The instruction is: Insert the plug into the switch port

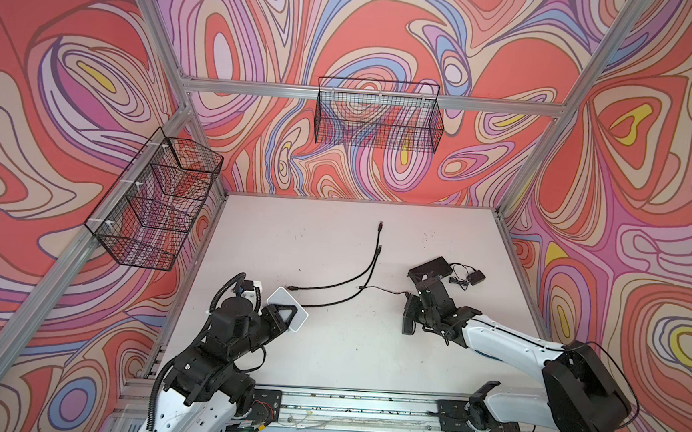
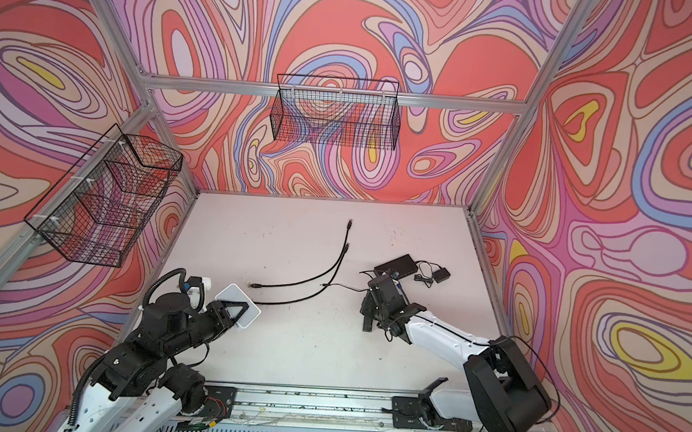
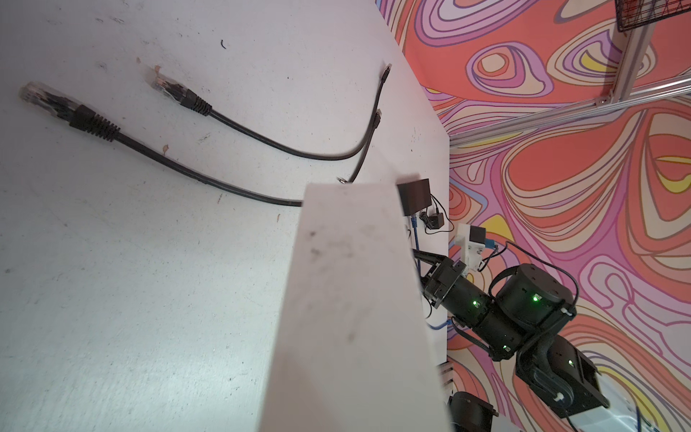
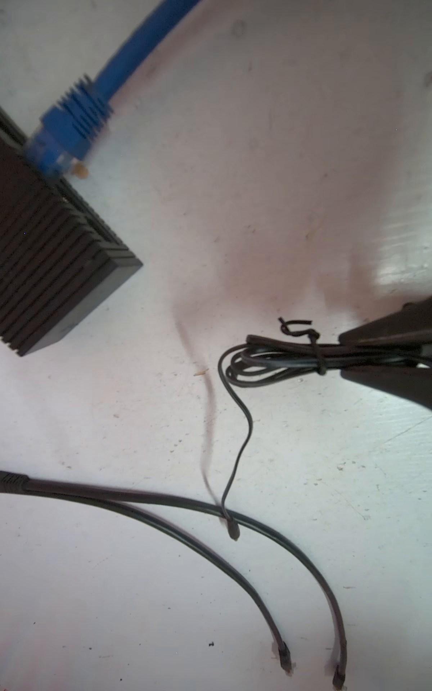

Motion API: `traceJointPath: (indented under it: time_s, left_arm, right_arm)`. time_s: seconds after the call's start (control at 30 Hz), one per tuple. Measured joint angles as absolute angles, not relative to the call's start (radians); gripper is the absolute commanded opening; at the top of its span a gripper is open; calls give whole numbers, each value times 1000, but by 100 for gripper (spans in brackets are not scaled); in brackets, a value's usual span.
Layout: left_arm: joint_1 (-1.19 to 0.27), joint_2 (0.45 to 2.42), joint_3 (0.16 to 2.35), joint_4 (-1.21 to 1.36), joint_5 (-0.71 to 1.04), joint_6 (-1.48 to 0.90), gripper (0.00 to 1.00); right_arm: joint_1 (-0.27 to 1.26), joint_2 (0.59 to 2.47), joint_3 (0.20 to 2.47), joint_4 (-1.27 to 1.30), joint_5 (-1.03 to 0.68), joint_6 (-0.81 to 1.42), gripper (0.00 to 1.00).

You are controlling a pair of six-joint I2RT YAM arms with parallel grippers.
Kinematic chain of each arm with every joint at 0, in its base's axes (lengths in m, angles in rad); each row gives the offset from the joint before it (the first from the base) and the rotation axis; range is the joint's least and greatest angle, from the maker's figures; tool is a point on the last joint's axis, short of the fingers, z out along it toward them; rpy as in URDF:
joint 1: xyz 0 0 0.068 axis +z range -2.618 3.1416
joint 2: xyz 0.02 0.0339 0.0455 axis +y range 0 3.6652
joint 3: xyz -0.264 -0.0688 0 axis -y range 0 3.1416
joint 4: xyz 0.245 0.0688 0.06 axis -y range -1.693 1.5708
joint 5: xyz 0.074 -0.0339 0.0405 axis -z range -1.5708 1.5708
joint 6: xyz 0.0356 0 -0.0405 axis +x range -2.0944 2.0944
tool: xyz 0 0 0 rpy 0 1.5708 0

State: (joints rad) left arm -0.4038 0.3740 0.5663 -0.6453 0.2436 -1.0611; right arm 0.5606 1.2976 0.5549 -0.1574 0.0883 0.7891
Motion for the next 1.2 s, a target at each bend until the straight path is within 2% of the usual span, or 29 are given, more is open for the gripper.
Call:
traceJointPath:
  time_s: [0.07, 0.13, 0.4, 0.83, 1.2]
  left_arm:
    - [-404, 383, 565, -638, 245, -1063, 18]
    - [-404, 396, 564, -626, 248, -1064, 18]
    - [-404, 404, 559, -608, 255, -1067, 18]
    - [-404, 368, 554, -611, 252, -1066, 18]
    - [-404, 364, 554, -633, 251, -1063, 18]
  right_arm:
    - [560, 1288, 550, -156, 83, 781, 46]
    - [560, 1287, 550, -147, 73, 769, 52]
    - [560, 1295, 567, -130, 23, 679, 56]
    - [562, 1433, 806, -307, 3, 319, 58]
    - [604, 1691, 1110, -472, -59, 62, 51]
